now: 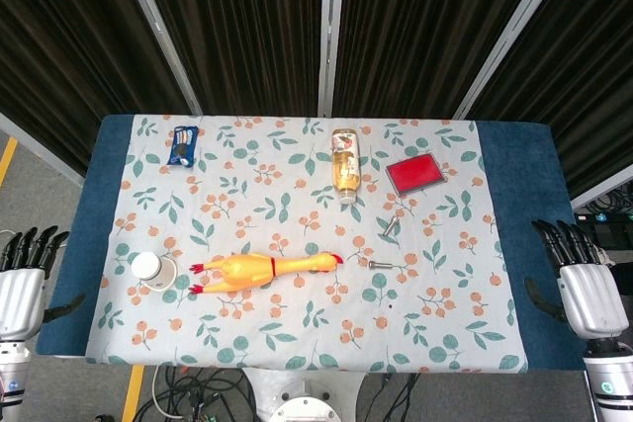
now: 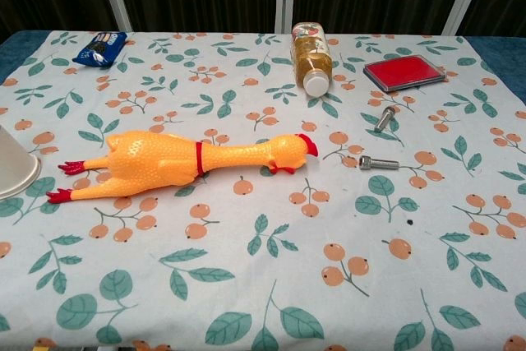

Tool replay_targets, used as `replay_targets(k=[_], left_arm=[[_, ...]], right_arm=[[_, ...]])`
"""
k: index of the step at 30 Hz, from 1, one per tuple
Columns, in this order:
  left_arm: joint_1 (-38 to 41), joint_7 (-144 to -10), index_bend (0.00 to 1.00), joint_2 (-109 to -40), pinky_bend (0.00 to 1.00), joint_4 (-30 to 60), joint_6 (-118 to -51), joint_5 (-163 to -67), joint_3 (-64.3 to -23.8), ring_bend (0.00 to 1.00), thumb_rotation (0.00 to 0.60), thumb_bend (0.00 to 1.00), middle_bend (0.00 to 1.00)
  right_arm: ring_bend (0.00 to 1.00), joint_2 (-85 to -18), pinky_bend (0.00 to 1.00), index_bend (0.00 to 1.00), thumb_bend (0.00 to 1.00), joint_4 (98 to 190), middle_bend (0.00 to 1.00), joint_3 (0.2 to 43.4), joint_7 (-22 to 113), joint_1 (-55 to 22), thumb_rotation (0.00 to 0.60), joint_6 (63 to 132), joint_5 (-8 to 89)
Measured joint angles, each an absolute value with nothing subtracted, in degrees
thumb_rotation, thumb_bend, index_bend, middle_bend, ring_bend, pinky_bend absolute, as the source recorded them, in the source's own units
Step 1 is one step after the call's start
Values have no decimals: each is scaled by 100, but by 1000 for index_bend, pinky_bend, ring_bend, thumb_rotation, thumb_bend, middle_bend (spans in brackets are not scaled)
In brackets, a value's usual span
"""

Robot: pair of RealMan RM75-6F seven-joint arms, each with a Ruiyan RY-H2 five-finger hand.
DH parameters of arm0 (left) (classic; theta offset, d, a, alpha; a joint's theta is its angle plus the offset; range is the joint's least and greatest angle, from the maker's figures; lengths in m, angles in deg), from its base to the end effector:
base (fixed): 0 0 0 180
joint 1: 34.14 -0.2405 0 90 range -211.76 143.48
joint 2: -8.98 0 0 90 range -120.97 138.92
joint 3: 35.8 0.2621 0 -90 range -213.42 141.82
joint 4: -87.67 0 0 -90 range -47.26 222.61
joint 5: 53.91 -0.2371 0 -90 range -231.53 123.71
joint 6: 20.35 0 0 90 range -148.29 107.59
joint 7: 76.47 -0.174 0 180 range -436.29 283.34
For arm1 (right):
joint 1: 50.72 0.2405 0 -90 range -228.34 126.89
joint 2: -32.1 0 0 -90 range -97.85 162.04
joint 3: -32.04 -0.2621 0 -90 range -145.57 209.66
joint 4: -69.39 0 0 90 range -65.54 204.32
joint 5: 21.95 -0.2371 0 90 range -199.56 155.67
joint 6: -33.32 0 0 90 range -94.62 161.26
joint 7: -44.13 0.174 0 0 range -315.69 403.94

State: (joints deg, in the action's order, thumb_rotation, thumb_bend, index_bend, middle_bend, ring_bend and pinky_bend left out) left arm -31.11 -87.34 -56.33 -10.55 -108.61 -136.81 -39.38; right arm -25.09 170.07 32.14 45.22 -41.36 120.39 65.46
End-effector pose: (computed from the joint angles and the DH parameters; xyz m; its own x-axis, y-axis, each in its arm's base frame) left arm -0.3124 0.2042 0.1339 0.4536 -0.0335 0.8905 0.8899 0.0715 -0.4506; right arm -0.2880 -0.2230 0.1574 0.3601 0.0067 0.9329 -0.9274 -0.1057 0.3587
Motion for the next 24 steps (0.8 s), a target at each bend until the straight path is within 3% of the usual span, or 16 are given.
replay_targets(k=[13,18,24], left_arm=[[-3109,-8869,152,-5631,2,-1118,-10852,-13624,-3966,0,600,0,90],[-3103,-8867,153,-5641,2,-1106,-10851,-13615,-3978,0,600,0,90],[-3120,-8854,152,-5627,2,-1115,-10854,-13598,-3971,0,600,0,90]], right_arm=[[0,-2535,0,74,305,16989,144,3052,4500,-3970,600,11679,6639],[0,-2594,0,227,305,16940,211,2841,4366,-3545,600,11112,6552],[0,-3010,7,334,307,16628,236,2522,3916,-2640,600,9874,6241]])
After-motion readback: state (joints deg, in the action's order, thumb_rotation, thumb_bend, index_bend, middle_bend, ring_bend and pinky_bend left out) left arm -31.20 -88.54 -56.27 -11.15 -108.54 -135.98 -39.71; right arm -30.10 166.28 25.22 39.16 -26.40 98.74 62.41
